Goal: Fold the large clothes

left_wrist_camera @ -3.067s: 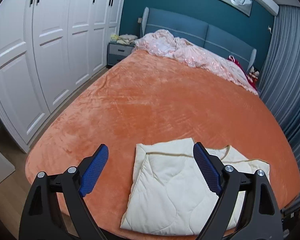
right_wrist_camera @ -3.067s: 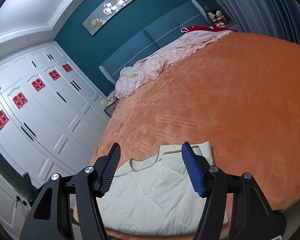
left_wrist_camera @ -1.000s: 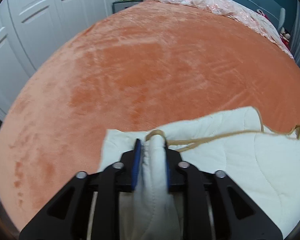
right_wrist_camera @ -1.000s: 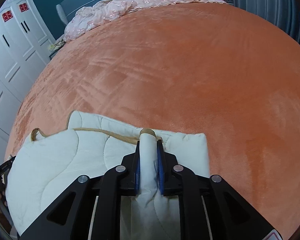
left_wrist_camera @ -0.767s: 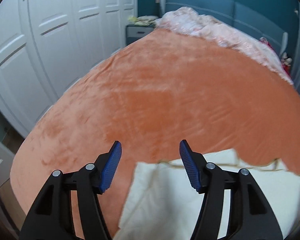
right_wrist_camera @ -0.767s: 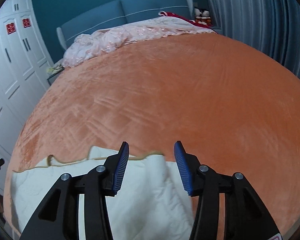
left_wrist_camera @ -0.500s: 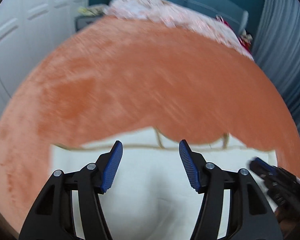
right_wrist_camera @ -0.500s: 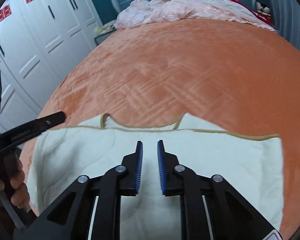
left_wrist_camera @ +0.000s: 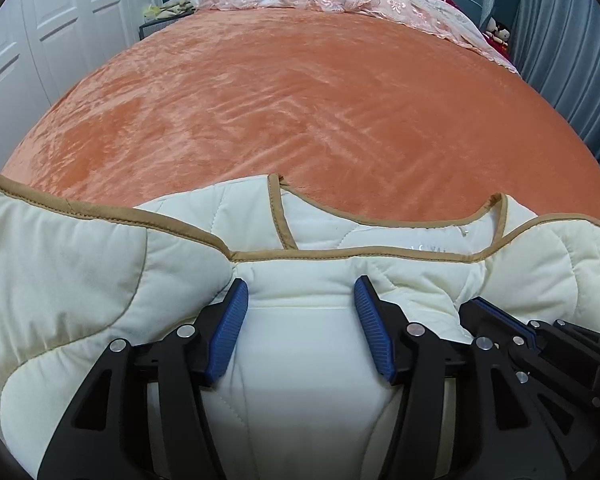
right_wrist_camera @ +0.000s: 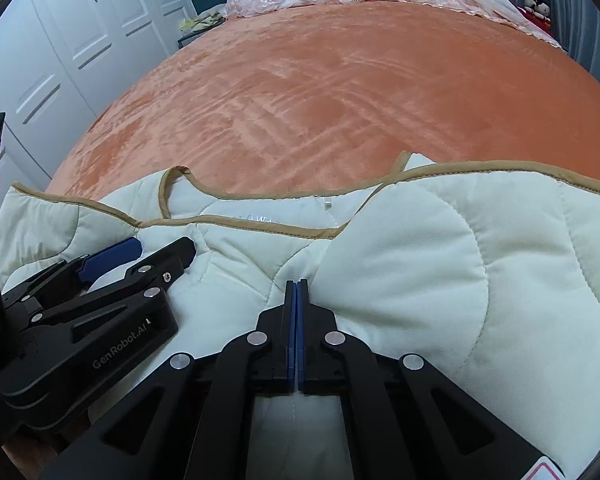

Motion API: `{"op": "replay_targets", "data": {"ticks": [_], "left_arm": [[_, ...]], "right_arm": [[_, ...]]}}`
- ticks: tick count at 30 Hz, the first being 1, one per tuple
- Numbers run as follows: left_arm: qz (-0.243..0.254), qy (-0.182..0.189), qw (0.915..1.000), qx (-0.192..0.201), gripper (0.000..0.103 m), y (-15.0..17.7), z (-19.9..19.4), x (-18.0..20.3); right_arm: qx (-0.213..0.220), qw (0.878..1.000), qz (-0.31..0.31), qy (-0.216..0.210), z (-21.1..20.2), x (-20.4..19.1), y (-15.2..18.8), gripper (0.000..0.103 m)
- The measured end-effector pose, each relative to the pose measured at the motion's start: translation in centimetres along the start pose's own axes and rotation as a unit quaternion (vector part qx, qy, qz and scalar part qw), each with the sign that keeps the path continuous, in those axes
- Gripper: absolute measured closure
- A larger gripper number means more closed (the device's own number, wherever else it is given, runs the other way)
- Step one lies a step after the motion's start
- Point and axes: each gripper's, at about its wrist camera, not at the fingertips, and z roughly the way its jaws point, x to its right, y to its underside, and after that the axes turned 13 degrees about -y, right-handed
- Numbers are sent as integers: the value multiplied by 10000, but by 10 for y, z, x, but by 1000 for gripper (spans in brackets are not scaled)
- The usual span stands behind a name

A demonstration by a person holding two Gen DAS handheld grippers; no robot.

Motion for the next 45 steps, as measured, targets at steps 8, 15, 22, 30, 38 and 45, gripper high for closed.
{"op": "replay_targets", "data": {"ticks": [8,15,22,30,38,45], "left_arm": [[-41,-75,9998,156,47,2,3,5],[-40,-116,9997,219,46,3,4,7],[-28,-157,9996,252,46,4,4,8],[-21,-179,9995,277,45,4,4,8],[-7,-239,9992,315,45,5,3,10],[5,-270,9992,308,45,4,4,12]], "right_arm": [[94,9999,39,-65,9,2,-2,103],[158,9998,27,-79,11,3,-3,103],[173,9998,36,-98,13,5,-4,103],[180,9998,22,-90,13,5,-4,103],[186,9998,15,-90,14,5,-4,103],[198,9998,24,-90,17,7,-6,103]]}}
